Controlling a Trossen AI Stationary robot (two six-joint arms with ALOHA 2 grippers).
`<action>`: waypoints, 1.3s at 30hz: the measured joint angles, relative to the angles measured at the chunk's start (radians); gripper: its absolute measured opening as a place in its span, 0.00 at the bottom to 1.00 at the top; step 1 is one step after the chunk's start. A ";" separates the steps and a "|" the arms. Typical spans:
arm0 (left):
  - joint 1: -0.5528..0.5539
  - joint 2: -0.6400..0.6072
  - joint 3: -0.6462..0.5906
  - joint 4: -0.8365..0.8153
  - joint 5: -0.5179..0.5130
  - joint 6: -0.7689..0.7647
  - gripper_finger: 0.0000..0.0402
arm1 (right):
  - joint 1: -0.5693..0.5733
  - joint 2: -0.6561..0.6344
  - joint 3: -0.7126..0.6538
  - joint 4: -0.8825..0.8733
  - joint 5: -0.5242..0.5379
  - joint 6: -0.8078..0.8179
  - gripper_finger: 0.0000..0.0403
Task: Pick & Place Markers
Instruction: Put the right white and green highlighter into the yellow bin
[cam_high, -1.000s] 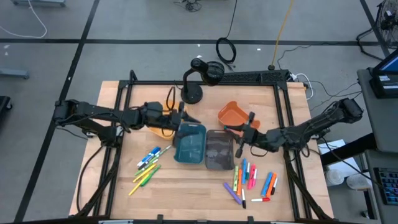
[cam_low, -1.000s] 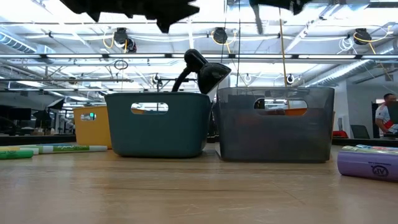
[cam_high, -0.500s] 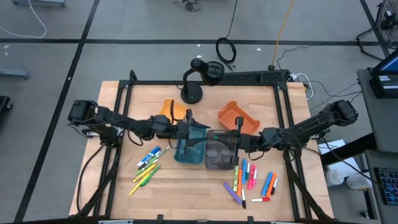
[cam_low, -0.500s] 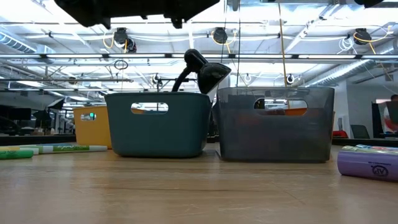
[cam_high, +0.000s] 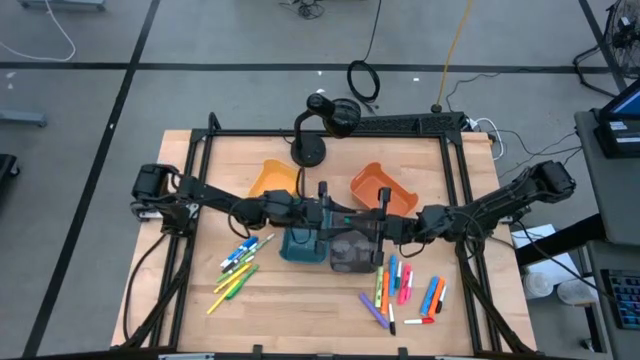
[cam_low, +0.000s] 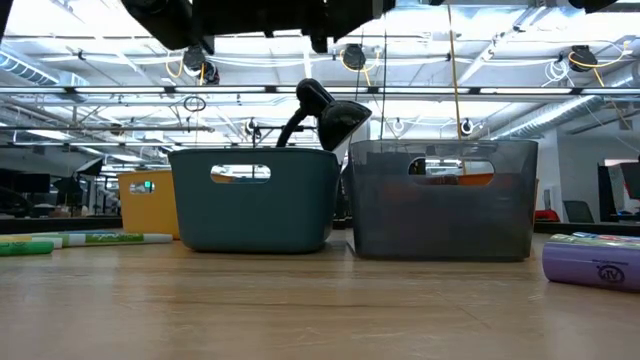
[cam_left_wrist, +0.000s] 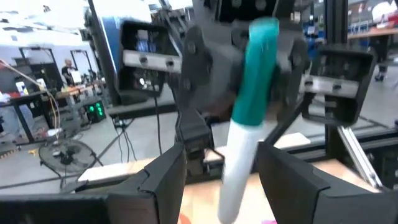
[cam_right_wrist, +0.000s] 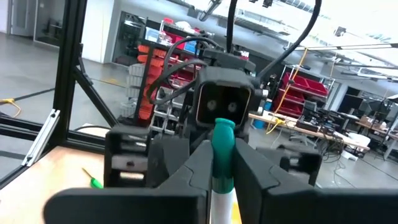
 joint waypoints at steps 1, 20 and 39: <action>0.000 0.005 0.004 -0.001 0.001 0.006 0.50 | 0.000 0.000 0.000 0.001 0.000 0.000 0.07; 0.024 -0.049 0.005 -0.108 0.128 0.066 0.10 | 0.001 -0.009 0.000 -0.026 0.043 0.013 0.21; 0.070 -0.533 -0.210 -0.726 -0.557 0.019 0.10 | 0.090 -0.192 0.000 -0.494 0.471 0.150 0.40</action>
